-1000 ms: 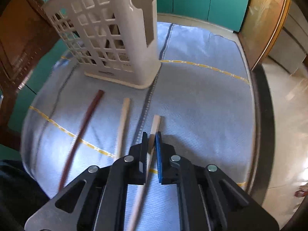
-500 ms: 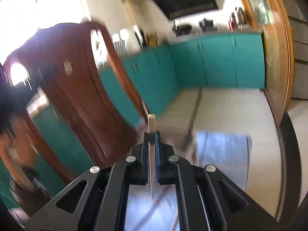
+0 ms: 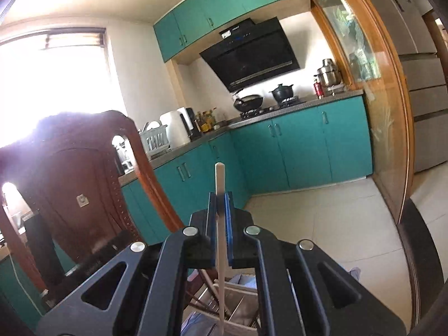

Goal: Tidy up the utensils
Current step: 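Carry both chopsticks up into the white basket, then open both tools over the basket and return them to the cloth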

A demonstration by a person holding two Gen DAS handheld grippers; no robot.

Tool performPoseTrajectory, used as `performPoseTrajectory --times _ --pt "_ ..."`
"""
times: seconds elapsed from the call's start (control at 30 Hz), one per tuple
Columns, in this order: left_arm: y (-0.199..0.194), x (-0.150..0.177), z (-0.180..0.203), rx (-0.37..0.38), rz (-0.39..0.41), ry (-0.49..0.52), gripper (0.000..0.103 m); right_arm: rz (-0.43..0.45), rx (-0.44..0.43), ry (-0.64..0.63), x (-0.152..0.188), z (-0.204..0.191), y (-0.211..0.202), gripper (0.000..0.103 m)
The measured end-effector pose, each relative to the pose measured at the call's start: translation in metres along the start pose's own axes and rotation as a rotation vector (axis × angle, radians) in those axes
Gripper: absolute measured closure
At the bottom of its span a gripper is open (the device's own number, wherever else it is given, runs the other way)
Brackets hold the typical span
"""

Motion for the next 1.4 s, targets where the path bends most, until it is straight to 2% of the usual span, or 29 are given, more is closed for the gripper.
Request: performPoseTrajectory --times 0.17,0.3,0.4,0.53,0.67,0.77,0.83,1.0,1.2,1.27,1.4 --pt "0.024 0.023 0.004 -0.048 -0.039 0.066 0.096 0.016 0.07 -0.078 0.02 0.013 0.01 0.097" --pt "0.04 0.046 0.009 -0.063 -0.093 0.112 0.096 -0.011 0.109 -0.162 0.057 0.022 0.018 0.097" --pt "0.044 0.058 0.01 -0.073 -0.115 0.138 0.096 -0.039 0.13 -0.172 0.083 0.034 0.019 0.097" --pt "0.038 0.063 0.014 -0.1 -0.097 0.199 0.096 -0.072 0.135 -0.152 0.104 0.044 0.019 0.097" --pt "0.027 0.065 0.019 -0.116 -0.07 0.246 0.096 -0.066 0.161 -0.179 0.108 0.046 0.014 0.095" --pt "0.018 0.065 0.024 -0.116 -0.054 0.27 0.094 -0.048 0.168 -0.185 0.109 0.045 0.006 0.082" --pt "0.01 0.064 0.029 -0.114 -0.039 0.29 0.092 -0.023 0.165 -0.182 0.107 0.043 -0.002 0.068" --pt "0.0 0.064 0.038 -0.107 -0.02 0.321 0.091 0.009 0.164 -0.207 0.105 0.035 -0.02 0.063" --pt "-0.013 0.081 0.029 -0.132 0.004 0.327 0.09 -0.016 0.164 -0.263 0.123 0.019 -0.033 0.059" --pt "-0.015 0.092 0.024 -0.145 -0.009 0.344 0.09 -0.027 0.16 -0.276 0.129 0.016 -0.036 0.059" --pt "-0.013 0.118 0.009 -0.162 -0.086 0.338 0.09 -0.056 0.146 -0.289 0.144 0.01 -0.041 0.057"
Point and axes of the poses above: each gripper's, at about its wrist camera, not at the fingertips, and y roughly the way its jaws point, z to its right, x to its underside, the point moved 10 cm from there along y, roughly the way its jaws point, and after that the axes turned 6 degrees about z, right-handed, at the moved point
